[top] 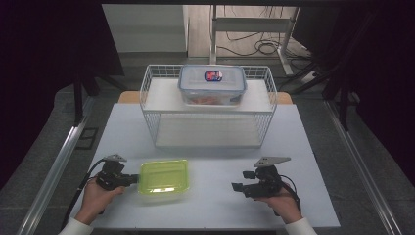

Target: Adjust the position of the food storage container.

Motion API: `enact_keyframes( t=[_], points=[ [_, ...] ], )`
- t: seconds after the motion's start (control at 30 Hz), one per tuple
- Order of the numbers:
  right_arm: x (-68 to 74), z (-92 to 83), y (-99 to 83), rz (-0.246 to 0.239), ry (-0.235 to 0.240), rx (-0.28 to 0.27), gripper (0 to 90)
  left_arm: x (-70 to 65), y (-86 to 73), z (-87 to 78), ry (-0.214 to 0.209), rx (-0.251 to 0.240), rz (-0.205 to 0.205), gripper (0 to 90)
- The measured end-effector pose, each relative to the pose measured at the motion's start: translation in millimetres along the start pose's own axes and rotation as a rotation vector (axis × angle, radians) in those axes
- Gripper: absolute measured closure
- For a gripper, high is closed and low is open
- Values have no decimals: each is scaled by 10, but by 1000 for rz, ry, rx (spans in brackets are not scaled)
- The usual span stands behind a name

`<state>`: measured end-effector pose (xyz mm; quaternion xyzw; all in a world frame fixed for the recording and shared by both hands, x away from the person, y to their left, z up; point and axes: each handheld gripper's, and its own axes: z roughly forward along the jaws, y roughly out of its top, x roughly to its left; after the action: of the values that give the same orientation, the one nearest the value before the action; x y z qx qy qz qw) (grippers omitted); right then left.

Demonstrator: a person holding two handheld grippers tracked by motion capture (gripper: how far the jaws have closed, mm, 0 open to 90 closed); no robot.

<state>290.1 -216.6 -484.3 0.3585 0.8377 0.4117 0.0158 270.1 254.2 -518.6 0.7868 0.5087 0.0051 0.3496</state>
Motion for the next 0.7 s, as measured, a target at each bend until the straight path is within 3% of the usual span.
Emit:
enact_keyframes(
  t=[0.1, 0.2, 0.47, 0.63, 0.7],
  points=[
    [6, 7, 0, -4, 0, 6, 308, -45, 25, 35, -7, 2, 7, 898],
    [16, 13, 1, -4, 3, 8, 308, -85, 58, 80, -47, 4, 1, 898],
    [12, 18, -3, -5, 3, 11, 307, -253, 171, 257, -55, 8, 21, 897],
    [6, 15, -4, -5, 4, 14, 307, -342, 229, 381, -93, 12, 18, 897],
    [6, 14, -5, -4, 4, 15, 307, -380, 255, 416, -80, 24, 40, 897]
  ],
)
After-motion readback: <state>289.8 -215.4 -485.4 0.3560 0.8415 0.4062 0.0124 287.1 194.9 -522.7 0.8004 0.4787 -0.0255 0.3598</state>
